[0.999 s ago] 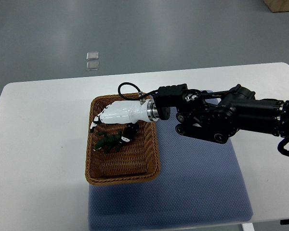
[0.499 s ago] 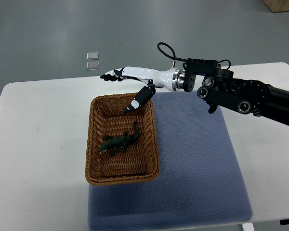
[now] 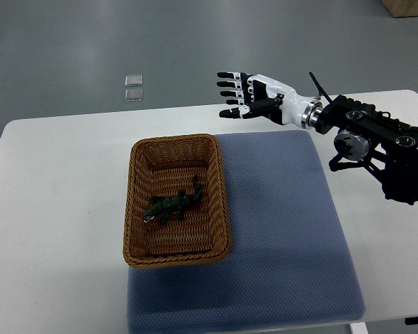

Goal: Place crocodile in brown basket with right hand

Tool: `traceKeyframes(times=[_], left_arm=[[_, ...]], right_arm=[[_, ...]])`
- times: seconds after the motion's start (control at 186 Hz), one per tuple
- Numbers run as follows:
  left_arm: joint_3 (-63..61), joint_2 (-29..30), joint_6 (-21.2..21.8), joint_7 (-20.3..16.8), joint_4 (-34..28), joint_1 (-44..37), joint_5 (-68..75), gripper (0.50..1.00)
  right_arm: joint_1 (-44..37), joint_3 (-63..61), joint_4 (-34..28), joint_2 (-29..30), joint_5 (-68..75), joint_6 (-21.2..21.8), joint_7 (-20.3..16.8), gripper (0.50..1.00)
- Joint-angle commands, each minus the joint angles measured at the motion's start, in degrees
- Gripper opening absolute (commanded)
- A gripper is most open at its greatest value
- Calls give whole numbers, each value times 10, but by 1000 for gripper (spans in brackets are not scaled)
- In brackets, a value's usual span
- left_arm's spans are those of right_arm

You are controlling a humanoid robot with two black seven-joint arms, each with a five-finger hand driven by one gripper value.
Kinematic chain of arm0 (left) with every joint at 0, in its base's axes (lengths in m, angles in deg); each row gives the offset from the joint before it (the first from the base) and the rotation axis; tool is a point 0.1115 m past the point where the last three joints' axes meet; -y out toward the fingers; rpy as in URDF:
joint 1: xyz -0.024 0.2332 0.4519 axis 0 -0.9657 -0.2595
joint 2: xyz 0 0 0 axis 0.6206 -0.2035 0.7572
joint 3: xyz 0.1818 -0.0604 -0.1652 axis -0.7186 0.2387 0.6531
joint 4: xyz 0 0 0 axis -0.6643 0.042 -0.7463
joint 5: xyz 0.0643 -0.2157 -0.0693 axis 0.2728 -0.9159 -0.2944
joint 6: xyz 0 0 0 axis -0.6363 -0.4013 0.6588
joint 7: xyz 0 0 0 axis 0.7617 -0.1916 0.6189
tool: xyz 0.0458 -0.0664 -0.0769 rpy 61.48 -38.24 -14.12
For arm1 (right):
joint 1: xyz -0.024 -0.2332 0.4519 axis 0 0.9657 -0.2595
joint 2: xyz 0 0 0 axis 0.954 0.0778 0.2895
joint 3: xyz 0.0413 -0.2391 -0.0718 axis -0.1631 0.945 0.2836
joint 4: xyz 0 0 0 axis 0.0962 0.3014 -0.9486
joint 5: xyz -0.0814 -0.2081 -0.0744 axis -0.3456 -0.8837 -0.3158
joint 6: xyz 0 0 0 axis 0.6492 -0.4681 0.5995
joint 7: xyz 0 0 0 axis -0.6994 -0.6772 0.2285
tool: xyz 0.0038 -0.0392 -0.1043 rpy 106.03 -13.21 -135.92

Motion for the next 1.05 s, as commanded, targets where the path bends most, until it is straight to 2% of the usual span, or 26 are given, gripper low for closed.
traceKeyframes(times=[0.0,0.177,0.295,0.779,1.042], left_arm=[[0,0,0,0,0,0,0,1000],[0,0,0,0,-1,0,0,1000],[0,0,0,0,-1,0,0,1000],[0,0,0,0,0,0,0,1000],[0,0,0,0,-1,0,0,1000]], right_arm=[[19,-1,25,-3,60,16,-5,919],[22,-3,75,-11,172,75,-46,924],[23,-4,94,-13,207,97,-49,926],[32,-11,113,-5,219,90,-42,928],[34,-25,111,-10,219,103,-42,928]])
